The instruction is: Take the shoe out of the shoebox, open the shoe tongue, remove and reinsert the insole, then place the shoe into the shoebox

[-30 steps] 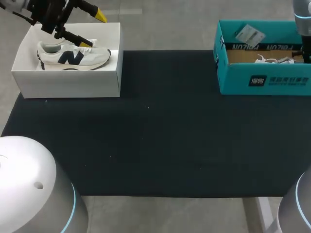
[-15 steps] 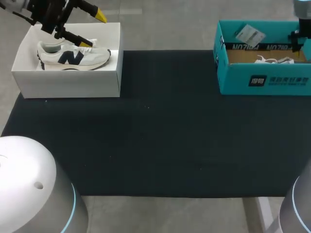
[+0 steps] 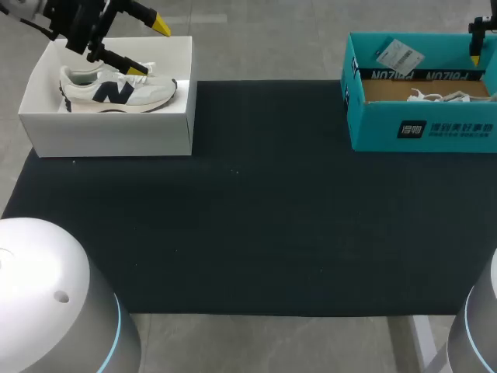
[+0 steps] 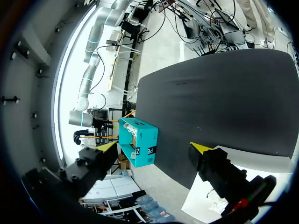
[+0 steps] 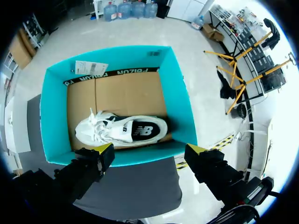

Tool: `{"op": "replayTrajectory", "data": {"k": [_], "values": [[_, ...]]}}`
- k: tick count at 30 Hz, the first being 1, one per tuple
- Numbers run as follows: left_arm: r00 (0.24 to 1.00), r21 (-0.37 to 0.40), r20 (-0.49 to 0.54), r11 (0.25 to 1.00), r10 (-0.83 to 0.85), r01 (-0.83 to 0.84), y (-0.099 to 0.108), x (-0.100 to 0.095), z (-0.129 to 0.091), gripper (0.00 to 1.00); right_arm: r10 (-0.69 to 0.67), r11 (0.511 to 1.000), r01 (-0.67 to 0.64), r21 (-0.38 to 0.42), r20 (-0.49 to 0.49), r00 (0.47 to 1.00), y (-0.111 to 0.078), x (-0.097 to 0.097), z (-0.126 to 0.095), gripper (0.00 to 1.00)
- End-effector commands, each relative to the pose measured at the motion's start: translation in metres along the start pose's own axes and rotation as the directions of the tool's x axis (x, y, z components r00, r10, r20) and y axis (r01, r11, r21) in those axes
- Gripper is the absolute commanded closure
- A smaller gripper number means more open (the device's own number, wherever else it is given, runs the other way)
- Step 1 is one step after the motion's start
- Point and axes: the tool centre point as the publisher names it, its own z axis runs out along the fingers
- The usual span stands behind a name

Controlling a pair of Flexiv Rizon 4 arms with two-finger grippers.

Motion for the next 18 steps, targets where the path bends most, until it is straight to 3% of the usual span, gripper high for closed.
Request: {"op": "replayTrajectory", "data": {"k": [1, 8, 18], "values": [[1.000, 0.001, -0.004, 1.000, 0.000, 0.000, 0.001, 0.000, 0.000, 0.00, -0.031, 0.997, 0.030, -0.065, -0.020, 0.999, -0.017, 0.001, -0.030, 0.00], [1.000, 0.001, -0.004, 1.000, 0.000, 0.000, 0.001, 0.000, 0.000, 0.00, -0.066, 0.997, 0.064, -0.040, -0.064, 0.996, -0.041, 0.024, -0.043, 0.00], [1.000, 0.001, -0.004, 1.000, 0.000, 0.000, 0.001, 0.000, 0.000, 0.00, -0.066, 0.997, 0.064, -0.040, -0.064, 0.996, -0.041, 0.024, -0.043, 0.00]]}}
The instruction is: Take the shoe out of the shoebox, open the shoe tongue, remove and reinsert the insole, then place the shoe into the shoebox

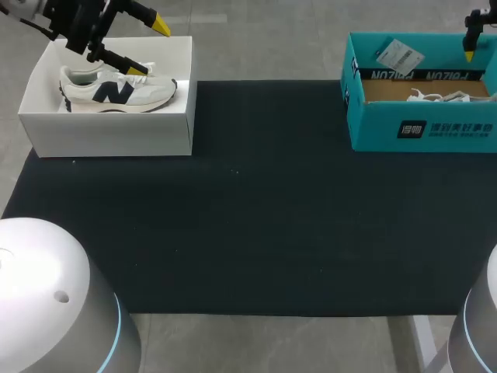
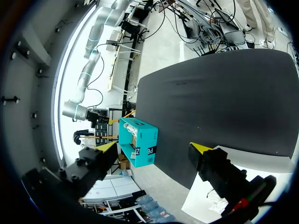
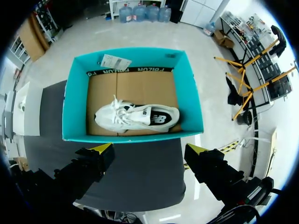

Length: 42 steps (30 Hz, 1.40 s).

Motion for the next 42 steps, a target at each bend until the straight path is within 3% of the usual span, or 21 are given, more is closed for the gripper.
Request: {"op": "replayTrajectory", "data": {"k": [1, 6, 8, 15, 26, 38, 42], "values": [[1.000, 0.001, -0.004, 1.000, 0.000, 0.000, 0.001, 0.000, 0.000, 0.00, 0.001, 1.000, -0.001, -0.008, -0.001, 1.000, -0.003, -0.001, 0.000, 0.00], [1.000, 0.016, -0.009, 1.000, 0.019, -0.019, 0.003, 0.000, -0.001, 0.00, 0.001, 1.000, -0.001, -0.008, -0.001, 1.000, -0.003, -0.001, 0.000, 0.00], [0.989, -0.010, -0.064, 0.991, 0.135, -0.136, 0.014, 0.009, 0.000, 0.00, 0.001, 1.000, -0.001, -0.008, -0.001, 1.000, -0.003, -0.001, 0.000, 0.00], [0.971, -0.040, -0.160, 0.982, 0.177, -0.186, 0.058, 0.033, -0.019, 0.00, 0.001, 1.000, -0.001, -0.008, -0.001, 1.000, -0.003, -0.001, 0.000, 0.00], [0.891, -0.112, -0.397, 0.952, 0.221, -0.286, 0.129, 0.089, -0.059, 0.00, 0.001, 1.000, -0.001, -0.008, -0.001, 1.000, -0.003, -0.001, 0.000, 0.00], [0.774, -0.129, -0.622, 0.961, 0.115, -0.246, 0.198, 0.154, -0.092, 0.00, 0.001, 1.000, -0.001, -0.008, -0.001, 1.000, -0.003, -0.001, 0.000, 0.00], [0.753, -0.156, -0.653, 0.959, 0.078, -0.234, 0.215, 0.166, -0.099, 0.00, 0.001, 1.000, -0.001, -0.008, -0.001, 1.000, -0.003, -0.001, 0.000, 0.00]]}}
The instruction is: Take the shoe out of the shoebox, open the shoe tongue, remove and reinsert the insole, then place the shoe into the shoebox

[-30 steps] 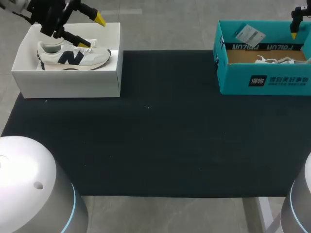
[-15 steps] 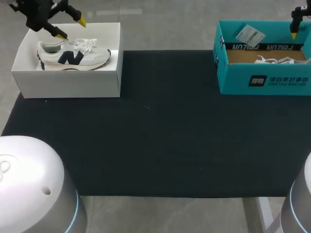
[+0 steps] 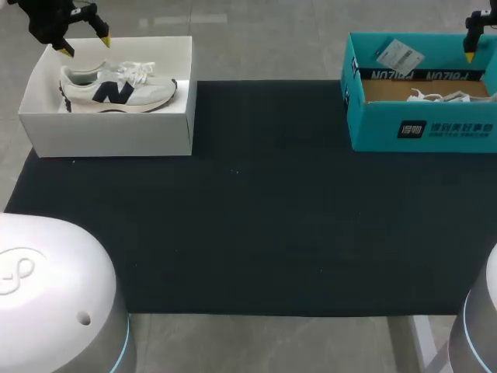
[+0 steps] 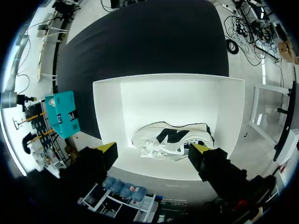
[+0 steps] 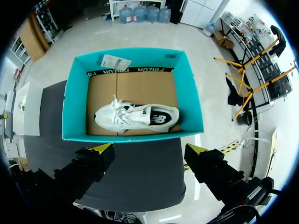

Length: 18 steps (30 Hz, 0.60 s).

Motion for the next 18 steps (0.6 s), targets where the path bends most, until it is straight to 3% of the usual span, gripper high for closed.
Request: {"op": "replayTrajectory", "data": {"k": [1, 11, 14, 18], "values": [[0.999, 0.034, -0.035, 0.999, -0.020, 0.021, 0.028, 0.010, 0.011, 0.00, 0.001, 1.000, -0.001, -0.002, -0.001, 1.000, -0.001, 0.000, 0.000, 0.00], [0.995, 0.074, -0.081, 0.996, -0.050, 0.056, 0.054, 0.048, 0.041, 0.00, 0.001, 1.000, -0.001, -0.002, -0.001, 1.000, -0.001, 0.000, 0.000, 0.00], [0.989, 0.079, -0.138, 0.995, -0.047, 0.058, 0.059, 0.059, 0.045, 0.00, 0.001, 1.000, -0.001, -0.002, -0.001, 1.000, -0.001, 0.000, 0.000, 0.00], [0.986, 0.063, -0.150, 0.995, -0.070, 0.081, 0.060, 0.059, 0.044, 0.00, 0.001, 1.000, -0.001, -0.002, -0.001, 1.000, -0.001, 0.000, 0.000, 0.00]]}}
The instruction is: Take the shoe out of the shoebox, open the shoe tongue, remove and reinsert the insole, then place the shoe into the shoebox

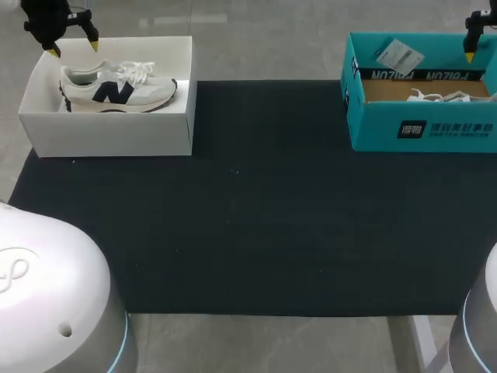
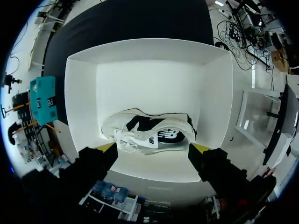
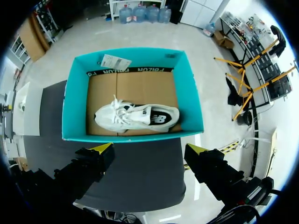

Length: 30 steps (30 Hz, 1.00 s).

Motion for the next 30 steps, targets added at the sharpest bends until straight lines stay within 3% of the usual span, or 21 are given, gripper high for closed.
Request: {"op": "replayTrajectory", "data": {"k": [1, 13, 15, 22, 28, 29, 30], "values": [[1.000, 0.051, -0.011, 0.999, 0.001, -0.001, 0.010, -0.004, 0.002, 0.00, 0.000, 1.000, 0.000, -0.002, -0.001, 1.000, -0.001, 0.000, 0.000, 0.00], [1.000, 0.051, -0.011, 0.999, 0.001, -0.001, 0.010, -0.004, 0.002, 0.00, 0.000, 1.000, 0.000, -0.002, -0.001, 1.000, -0.001, 0.000, 0.000, 0.00], [0.998, 0.095, -0.022, 0.993, 0.067, -0.065, 0.008, -0.002, 0.003, 0.00, 0.000, 1.000, 0.000, -0.002, -0.001, 1.000, -0.001, 0.000, 0.000, 0.00], [0.972, 0.068, -0.163, 0.985, 0.170, -0.161, 0.024, 0.028, 0.017, 0.00, 0.000, 1.000, 0.000, -0.002, -0.001, 1.000, -0.001, 0.000, 0.000, 0.00], [0.969, 0.092, -0.165, 0.981, 0.181, -0.168, 0.034, 0.051, 0.036, 0.00, 0.000, 1.000, 0.000, -0.002, -0.001, 1.000, -0.001, 0.000, 0.000, 0.00], [0.974, 0.100, -0.156, 0.983, 0.166, -0.152, 0.035, 0.054, 0.039, 0.01, 0.000, 1.000, 0.000, -0.002, -0.001, 1.000, -0.001, 0.000, 0.000, 0.00], [0.972, 0.107, -0.170, 0.984, 0.162, -0.145, 0.037, 0.058, 0.044, 0.09, 0.000, 1.000, 0.000, -0.002, -0.001, 1.000, -0.001, 0.000, 0.000, 0.00]]}}
